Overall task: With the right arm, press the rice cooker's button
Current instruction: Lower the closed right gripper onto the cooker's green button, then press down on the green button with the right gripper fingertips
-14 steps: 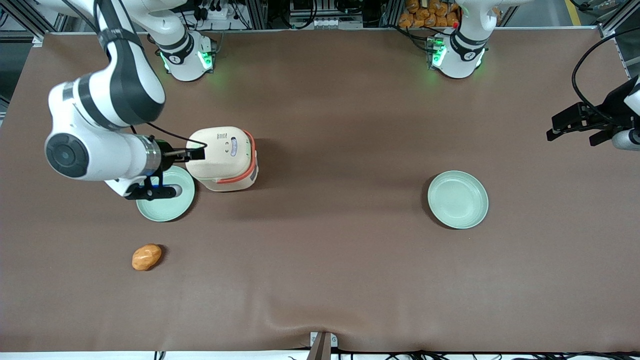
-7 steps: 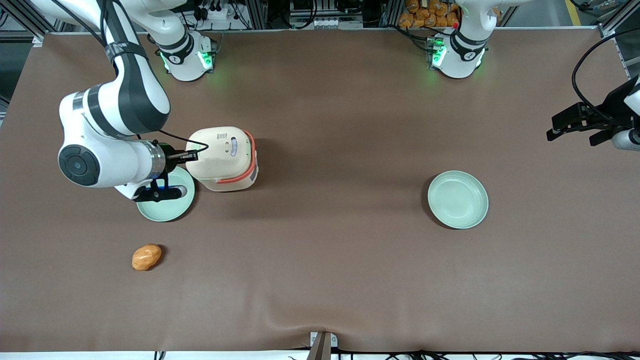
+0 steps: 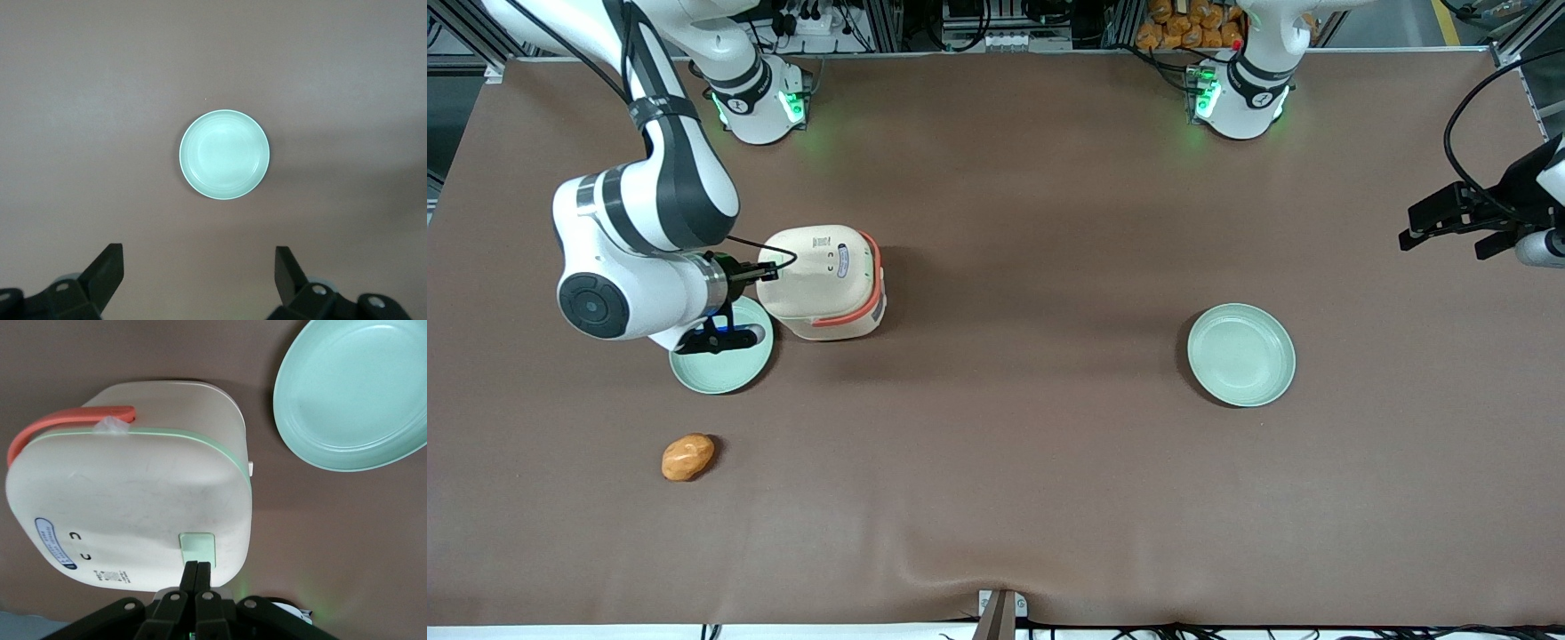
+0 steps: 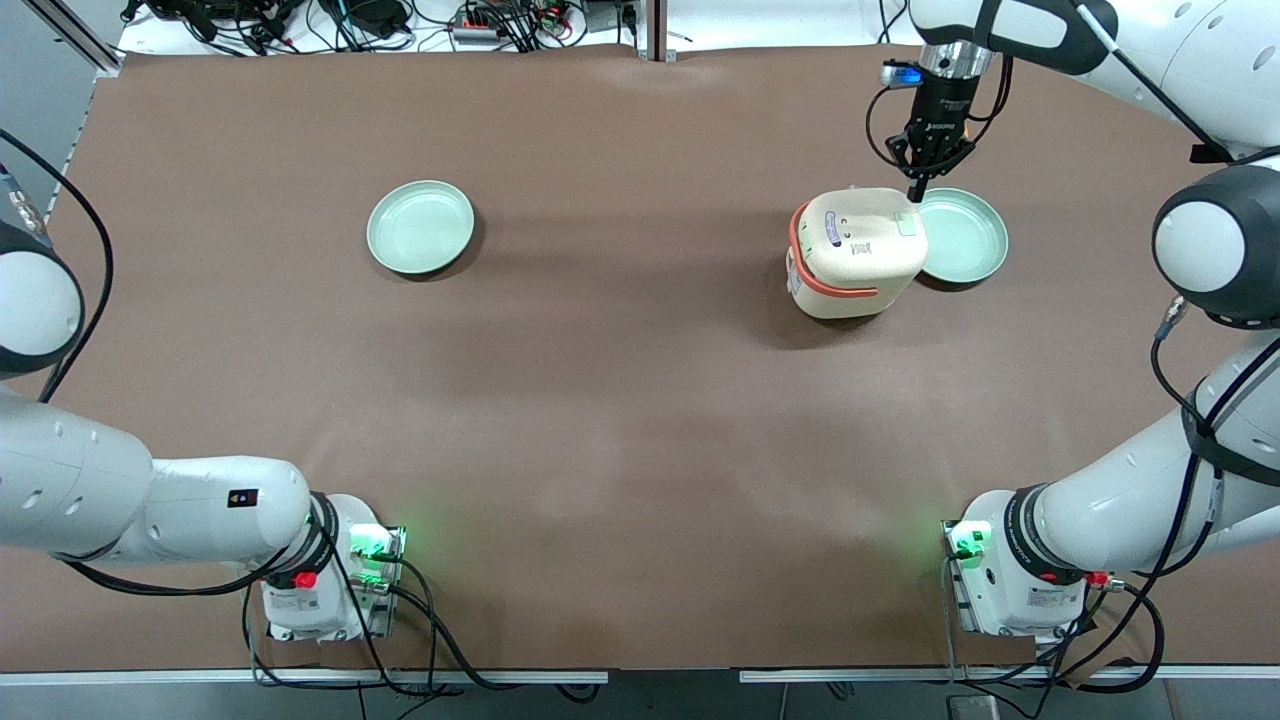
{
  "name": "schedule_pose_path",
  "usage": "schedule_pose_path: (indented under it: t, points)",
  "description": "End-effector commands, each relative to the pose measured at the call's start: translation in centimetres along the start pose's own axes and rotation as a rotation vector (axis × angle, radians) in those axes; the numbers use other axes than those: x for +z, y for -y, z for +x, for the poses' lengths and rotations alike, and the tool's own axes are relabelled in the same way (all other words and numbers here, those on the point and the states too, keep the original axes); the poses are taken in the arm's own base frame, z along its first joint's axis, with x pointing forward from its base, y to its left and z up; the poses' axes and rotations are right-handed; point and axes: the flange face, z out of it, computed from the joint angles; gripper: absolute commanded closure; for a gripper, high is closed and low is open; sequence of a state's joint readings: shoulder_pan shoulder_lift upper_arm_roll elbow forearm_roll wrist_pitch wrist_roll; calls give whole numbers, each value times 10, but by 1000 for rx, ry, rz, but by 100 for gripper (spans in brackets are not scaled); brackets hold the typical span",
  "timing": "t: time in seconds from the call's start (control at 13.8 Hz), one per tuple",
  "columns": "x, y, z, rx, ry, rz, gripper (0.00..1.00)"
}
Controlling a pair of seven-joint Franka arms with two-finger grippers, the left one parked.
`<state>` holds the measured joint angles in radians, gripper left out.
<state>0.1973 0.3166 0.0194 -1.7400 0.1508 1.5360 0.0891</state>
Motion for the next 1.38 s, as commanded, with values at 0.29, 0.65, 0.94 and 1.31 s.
schedule_pose_path:
  t: [0.29, 0.65, 0.94, 1.31]
  points:
    - [21, -1, -2, -7, 12, -19, 100]
    - [28, 0, 2, -7, 9, -20, 100]
    - [34, 4, 4, -12, 18, -26, 100]
    - [40, 3, 10, -10, 7, -24, 100]
